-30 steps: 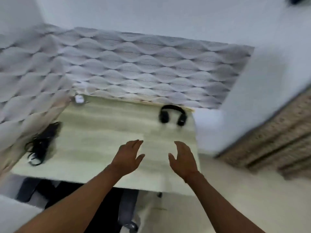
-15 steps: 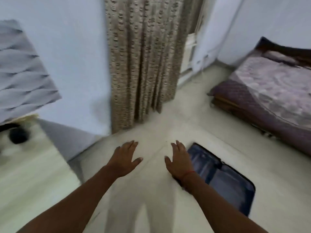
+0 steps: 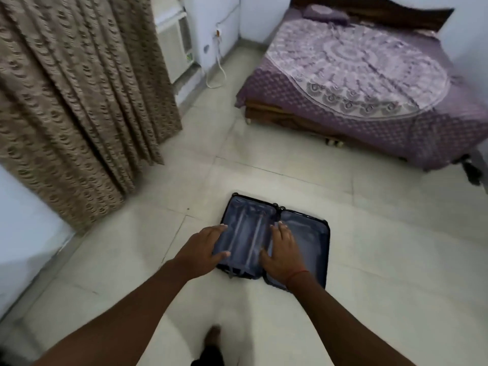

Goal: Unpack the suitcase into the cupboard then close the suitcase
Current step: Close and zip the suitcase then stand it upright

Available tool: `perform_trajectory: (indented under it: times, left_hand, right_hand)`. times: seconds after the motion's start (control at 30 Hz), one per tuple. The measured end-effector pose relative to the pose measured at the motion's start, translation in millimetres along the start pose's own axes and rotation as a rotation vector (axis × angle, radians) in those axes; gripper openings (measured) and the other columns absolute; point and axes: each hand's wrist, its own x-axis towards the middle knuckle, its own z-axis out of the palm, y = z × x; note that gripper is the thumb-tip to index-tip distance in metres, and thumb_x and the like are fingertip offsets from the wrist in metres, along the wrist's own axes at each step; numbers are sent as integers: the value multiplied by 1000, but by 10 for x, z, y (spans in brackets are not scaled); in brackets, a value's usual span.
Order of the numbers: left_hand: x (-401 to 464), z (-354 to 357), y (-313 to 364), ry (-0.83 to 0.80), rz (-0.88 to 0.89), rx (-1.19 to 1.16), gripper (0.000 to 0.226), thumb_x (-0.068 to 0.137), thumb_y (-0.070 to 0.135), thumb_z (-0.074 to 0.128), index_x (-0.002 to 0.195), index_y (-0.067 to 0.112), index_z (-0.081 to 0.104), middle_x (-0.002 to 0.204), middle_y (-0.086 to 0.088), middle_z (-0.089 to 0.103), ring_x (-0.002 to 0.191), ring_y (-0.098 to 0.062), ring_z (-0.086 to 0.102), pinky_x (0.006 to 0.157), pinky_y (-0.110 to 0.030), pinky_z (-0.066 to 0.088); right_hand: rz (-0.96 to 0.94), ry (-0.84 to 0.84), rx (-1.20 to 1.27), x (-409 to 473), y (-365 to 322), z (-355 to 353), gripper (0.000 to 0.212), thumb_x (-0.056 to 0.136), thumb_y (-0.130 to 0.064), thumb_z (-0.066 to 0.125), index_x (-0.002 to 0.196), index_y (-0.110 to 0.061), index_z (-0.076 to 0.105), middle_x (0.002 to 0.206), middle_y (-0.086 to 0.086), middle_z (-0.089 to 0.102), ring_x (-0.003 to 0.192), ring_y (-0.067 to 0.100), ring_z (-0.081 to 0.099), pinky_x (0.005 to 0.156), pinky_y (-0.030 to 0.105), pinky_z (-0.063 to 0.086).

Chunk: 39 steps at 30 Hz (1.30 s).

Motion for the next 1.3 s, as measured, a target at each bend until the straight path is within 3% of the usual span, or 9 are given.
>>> perform_trajectory:
  times: [0.13,0.23,0.47,0.57,0.7,0.77,0.97,1.13,1.3]
  left_hand:
    - [641,356,-237,-102,119,-55,90,75,81,46,145,25,37,148,1,40,134,-9,36,112,-25,28]
    - [1135,743,-453,-158,226,-30,63,82,38,71,138,22,47,138,-1,48,126,-2,37,109,-25,33]
    - [2050,2815,-1457,24,275,59,22,92,35,56,103,17,63,102,-1,62,91,-10,58,81,-17,48]
    - [2197,4092,-2170,-172,248,96,55,77,16,75,128,14,53,123,-9,60,110,-23,59,96,-34,49]
    - [2396,5350,-2724,-411,126,323,84,90,52,57,153,14,16,158,-6,22,145,-23,23,119,-35,17]
    - [2590,5749,-2864,-453,135,457,82,91,53,52,153,13,15,158,-7,22,144,-24,24,118,-38,20]
    - [2927,6410,-3199,-432,445,739,42,93,12,40,135,12,42,133,-12,49,117,-30,49,95,-42,44]
    - [3037,6466,-3395,-315,721,685,25,76,16,35,93,18,54,81,0,63,63,-16,61,45,-26,50]
    - [3279,6510,-3360,-283,699,672,17,80,15,35,94,19,43,81,0,58,62,-17,58,48,-28,49]
  right_hand:
    - [57,-25,6,325,479,300,76,91,-43,51,152,-11,17,160,13,9,148,26,6,119,34,7]
    - [84,-40,11,645,869,672,77,89,-42,52,151,-10,19,160,13,12,148,27,8,119,33,6]
    - [127,-147,-8,1485,2299,2558,82,85,-37,58,150,-6,20,158,16,16,146,30,14,119,34,12]
    - [111,-242,-41,1774,2915,3552,87,83,-37,58,151,-6,15,159,15,13,146,30,14,120,36,13]
    - [49,-323,-198,2035,3570,4733,97,84,-47,56,153,-6,2,161,16,3,148,31,7,119,44,15]
    - [37,-315,-276,2134,3794,5124,98,87,-50,55,153,-7,-5,161,17,-4,148,32,2,119,48,14]
    - [-4,-177,-128,2254,4193,5738,80,96,-34,42,153,-10,-8,162,9,-1,147,22,17,111,36,33]
    - [-57,-130,-102,2366,4319,5815,81,94,-32,43,153,-9,-7,162,10,3,142,25,30,107,37,39]
    - [-131,-92,-262,2588,4471,5740,81,95,-37,41,152,-2,-4,160,16,11,137,28,36,102,37,44]
